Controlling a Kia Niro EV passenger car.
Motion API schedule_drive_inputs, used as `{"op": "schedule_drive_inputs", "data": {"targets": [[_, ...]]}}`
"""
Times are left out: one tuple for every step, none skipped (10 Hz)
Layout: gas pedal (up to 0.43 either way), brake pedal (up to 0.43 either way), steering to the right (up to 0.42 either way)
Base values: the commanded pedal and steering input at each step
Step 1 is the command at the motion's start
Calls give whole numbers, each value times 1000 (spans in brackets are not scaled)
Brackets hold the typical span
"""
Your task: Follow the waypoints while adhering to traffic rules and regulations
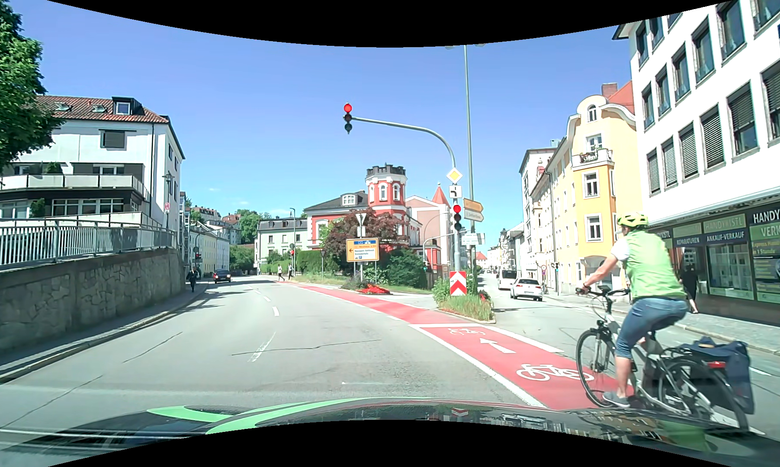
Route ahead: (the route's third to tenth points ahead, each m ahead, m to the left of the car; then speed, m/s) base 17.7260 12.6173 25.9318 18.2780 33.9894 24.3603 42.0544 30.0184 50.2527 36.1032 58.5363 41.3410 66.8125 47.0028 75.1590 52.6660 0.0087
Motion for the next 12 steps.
{"op": "schedule_drive_inputs", "data": {"targets": [[0,256,-5],[0,262,-5],[0,262,-5],[0,256,-5],[0,262,-5],[0,262,-5],[0,262,-5],[0,262,-5],[0,262,-5],[0,262,-5],[0,262,-5],[0,256,-5]]}}
